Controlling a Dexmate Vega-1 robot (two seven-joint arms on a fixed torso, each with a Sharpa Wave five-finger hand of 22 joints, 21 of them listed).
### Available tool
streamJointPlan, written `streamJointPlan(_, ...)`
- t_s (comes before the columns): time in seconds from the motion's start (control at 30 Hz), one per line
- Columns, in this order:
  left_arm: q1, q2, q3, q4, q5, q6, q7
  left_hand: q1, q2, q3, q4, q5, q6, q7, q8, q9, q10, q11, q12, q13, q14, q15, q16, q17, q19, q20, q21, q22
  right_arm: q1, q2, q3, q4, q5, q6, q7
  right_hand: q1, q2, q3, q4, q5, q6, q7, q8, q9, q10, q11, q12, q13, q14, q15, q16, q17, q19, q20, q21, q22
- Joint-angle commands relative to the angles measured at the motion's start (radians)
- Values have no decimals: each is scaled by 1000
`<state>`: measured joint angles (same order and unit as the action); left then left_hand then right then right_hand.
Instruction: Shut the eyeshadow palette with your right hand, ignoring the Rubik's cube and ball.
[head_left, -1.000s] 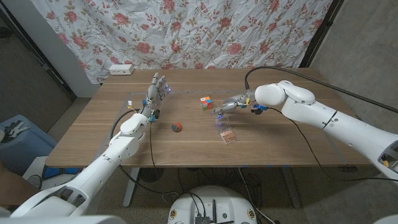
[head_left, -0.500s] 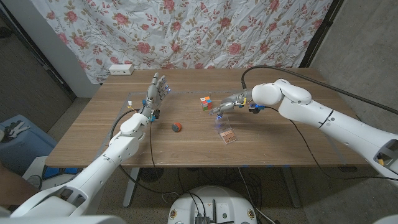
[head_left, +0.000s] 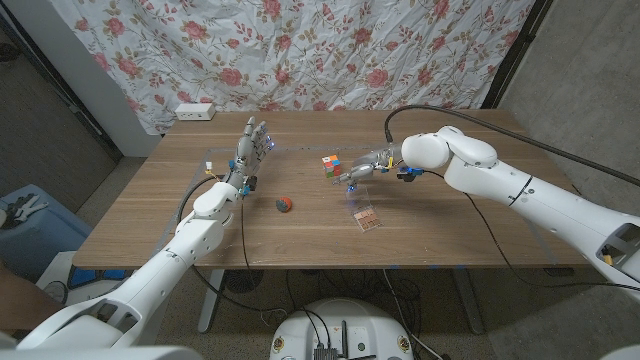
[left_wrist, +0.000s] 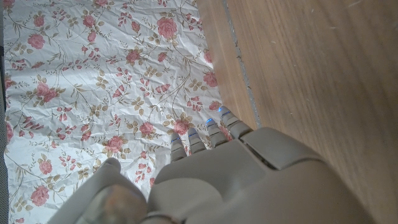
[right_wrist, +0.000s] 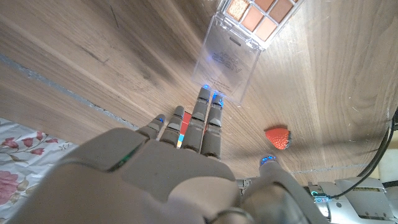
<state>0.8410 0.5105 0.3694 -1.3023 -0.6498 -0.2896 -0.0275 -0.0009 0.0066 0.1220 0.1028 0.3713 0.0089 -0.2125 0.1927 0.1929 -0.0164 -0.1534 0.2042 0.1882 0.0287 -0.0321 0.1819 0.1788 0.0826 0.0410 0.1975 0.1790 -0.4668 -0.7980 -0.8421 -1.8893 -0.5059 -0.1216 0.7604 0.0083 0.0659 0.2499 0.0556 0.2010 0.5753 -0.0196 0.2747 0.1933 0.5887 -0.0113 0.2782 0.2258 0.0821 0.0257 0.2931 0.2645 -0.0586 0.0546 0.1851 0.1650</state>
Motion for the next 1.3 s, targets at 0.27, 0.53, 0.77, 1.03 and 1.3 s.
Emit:
streamJointPlan(0.27, 0, 0, 0, 1, 0, 1, -2, 6, 8, 10, -2, 3, -1, -7, 6, 4, 1, -7, 5, 4, 5, -25, 7, 5, 7, 1, 4, 4, 11, 12, -10, -1, -47, -4, 13, 2, 20, -6, 13, 7, 58, -7, 20, 8, 63, -4, 24, 20, 51, -7, 26, 0, 11, -5, 7, 4)
streamJointPlan(0.53, 0, 0, 0, 0, 0, 0, 0, 6, 8, 10, -2, 3, -2, -7, 5, 4, 1, -8, 5, 4, 4, -23, 6, 5, 8, 0, 4, 4, 14, 14, -11, -4, -59, -11, 26, 3, 19, -11, 17, 9, 92, -11, 34, 12, 83, -2, 30, 31, 69, -12, 34, -1, 14, -2, 6, 4)
streamJointPlan(0.77, 0, 0, 0, 0, 0, 0, 0, 6, 8, 10, -2, 3, -2, -7, 5, 4, 1, -8, 5, 4, 4, -24, 6, 5, 7, 0, 4, 4, 12, 12, -9, -13, -64, -22, 36, 5, 18, -14, 18, 11, 103, -9, 40, 17, 98, -2, 34, 37, 78, -13, 38, -1, 16, 4, 6, 4)
streamJointPlan(1.03, 0, 0, 0, 0, 0, 1, 0, 6, 8, 10, -2, 3, -3, -7, 5, 4, 1, -6, 5, 4, 4, -23, 6, 5, 8, 1, 4, 4, 6, 8, -3, -27, -67, -30, 37, -2, 15, -21, 26, 13, 122, -5, 48, 19, 105, -1, 35, 43, 84, -13, 41, 0, 17, 6, 5, 4)
streamJointPlan(1.3, 0, 0, 0, 0, 0, 0, 1, 6, 8, 10, -2, 3, -2, -7, 5, 4, 0, -7, 5, 4, 5, -24, 6, 5, 7, 1, 4, 4, 6, 6, -3, -44, -76, -46, 54, -4, 12, -25, 30, 14, 127, -3, 50, 19, 106, -3, 34, 47, 86, -14, 42, 0, 18, 6, 6, 4)
